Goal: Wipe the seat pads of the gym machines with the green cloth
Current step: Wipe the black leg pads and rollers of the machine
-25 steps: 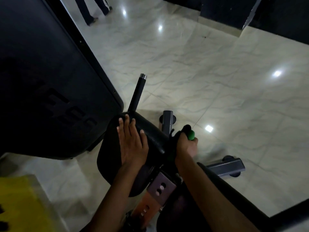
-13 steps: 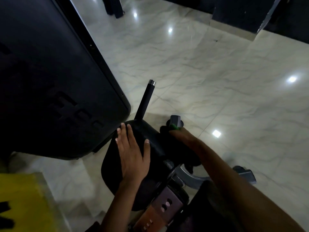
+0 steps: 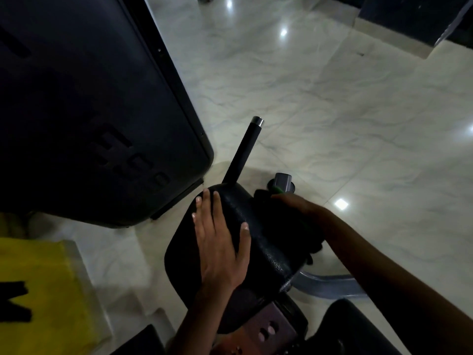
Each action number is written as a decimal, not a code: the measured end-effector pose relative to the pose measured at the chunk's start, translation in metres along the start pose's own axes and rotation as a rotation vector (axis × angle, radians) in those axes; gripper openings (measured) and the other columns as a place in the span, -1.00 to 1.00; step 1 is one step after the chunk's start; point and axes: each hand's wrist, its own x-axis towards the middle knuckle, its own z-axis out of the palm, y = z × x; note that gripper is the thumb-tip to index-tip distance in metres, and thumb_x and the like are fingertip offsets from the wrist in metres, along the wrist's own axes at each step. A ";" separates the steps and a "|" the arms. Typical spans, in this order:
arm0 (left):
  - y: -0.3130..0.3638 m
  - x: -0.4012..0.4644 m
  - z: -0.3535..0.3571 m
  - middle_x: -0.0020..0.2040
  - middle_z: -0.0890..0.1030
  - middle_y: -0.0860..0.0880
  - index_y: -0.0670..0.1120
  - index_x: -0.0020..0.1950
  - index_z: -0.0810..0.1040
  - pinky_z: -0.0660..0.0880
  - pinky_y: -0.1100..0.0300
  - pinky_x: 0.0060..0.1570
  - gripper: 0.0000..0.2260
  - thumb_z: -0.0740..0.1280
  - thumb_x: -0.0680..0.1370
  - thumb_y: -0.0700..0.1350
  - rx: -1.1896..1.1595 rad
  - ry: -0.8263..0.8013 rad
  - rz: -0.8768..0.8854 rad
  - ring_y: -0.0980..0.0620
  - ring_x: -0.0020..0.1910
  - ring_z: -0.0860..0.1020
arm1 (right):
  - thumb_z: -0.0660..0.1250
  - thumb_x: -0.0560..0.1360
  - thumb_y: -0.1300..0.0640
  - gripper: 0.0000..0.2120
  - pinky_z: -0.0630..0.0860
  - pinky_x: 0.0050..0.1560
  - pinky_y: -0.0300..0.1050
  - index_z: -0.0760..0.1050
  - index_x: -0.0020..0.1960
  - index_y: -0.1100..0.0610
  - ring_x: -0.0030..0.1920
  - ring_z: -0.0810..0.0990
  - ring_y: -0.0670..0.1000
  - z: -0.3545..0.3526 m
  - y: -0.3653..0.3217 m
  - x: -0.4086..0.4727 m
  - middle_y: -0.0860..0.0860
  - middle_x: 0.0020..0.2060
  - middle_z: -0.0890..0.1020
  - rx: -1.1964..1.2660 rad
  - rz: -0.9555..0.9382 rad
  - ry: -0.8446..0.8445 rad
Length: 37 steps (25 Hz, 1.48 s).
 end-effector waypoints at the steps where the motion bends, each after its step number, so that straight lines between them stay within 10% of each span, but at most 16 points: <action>1: 0.000 0.000 0.000 0.58 -0.05 -0.04 -0.15 0.56 0.02 -0.24 0.19 0.49 -0.34 0.02 0.56 0.18 0.001 -0.003 0.002 0.07 0.54 -0.17 | 0.18 0.58 0.17 -0.76 0.38 -0.32 -0.29 0.42 -0.25 0.18 -0.34 0.43 -0.04 0.003 -0.013 0.005 0.08 -0.29 0.50 -0.020 -0.042 0.034; 8: 0.000 -0.001 -0.001 0.58 -0.11 -0.03 -0.12 0.55 -0.11 -0.21 0.15 0.49 -0.31 0.01 0.55 0.22 -0.010 -0.008 -0.025 0.10 0.54 -0.19 | 0.30 0.48 0.04 -0.64 0.39 0.02 -0.15 0.49 0.26 0.06 0.15 0.53 0.15 0.026 -0.057 0.019 0.15 0.15 0.57 -0.267 -0.254 0.244; 22: -0.028 -0.017 -0.012 0.55 -0.05 0.10 -0.10 0.55 -0.01 0.18 -0.02 0.46 -0.32 0.06 0.57 0.27 -0.240 -0.020 0.054 0.05 0.54 -0.01 | 0.31 0.42 -0.01 -0.73 0.41 -0.04 -0.11 0.45 0.07 0.06 0.02 0.51 0.12 0.054 -0.117 0.028 0.07 -0.02 0.52 -0.798 -0.314 0.116; 27: -0.052 -0.015 -0.021 0.56 0.04 -0.06 -0.15 0.55 0.08 0.00 0.21 0.48 -0.33 0.12 0.58 0.23 -0.210 -0.100 0.192 0.08 0.54 -0.03 | 0.41 0.40 0.18 -0.74 0.46 0.09 0.01 0.52 0.06 0.20 0.06 0.54 0.11 0.055 -0.083 -0.016 0.15 0.02 0.57 -0.417 -0.553 0.259; 37: -0.105 0.023 -0.053 0.53 0.15 -0.12 -0.17 0.53 0.15 0.20 0.07 0.45 -0.44 0.14 0.60 0.07 -0.005 -0.252 0.658 -0.03 0.52 0.09 | 0.19 0.31 -0.15 -0.54 0.42 -0.24 -0.12 0.53 0.09 0.07 -0.14 0.54 0.14 0.102 0.003 -0.127 0.07 -0.03 0.51 -0.920 -0.601 0.801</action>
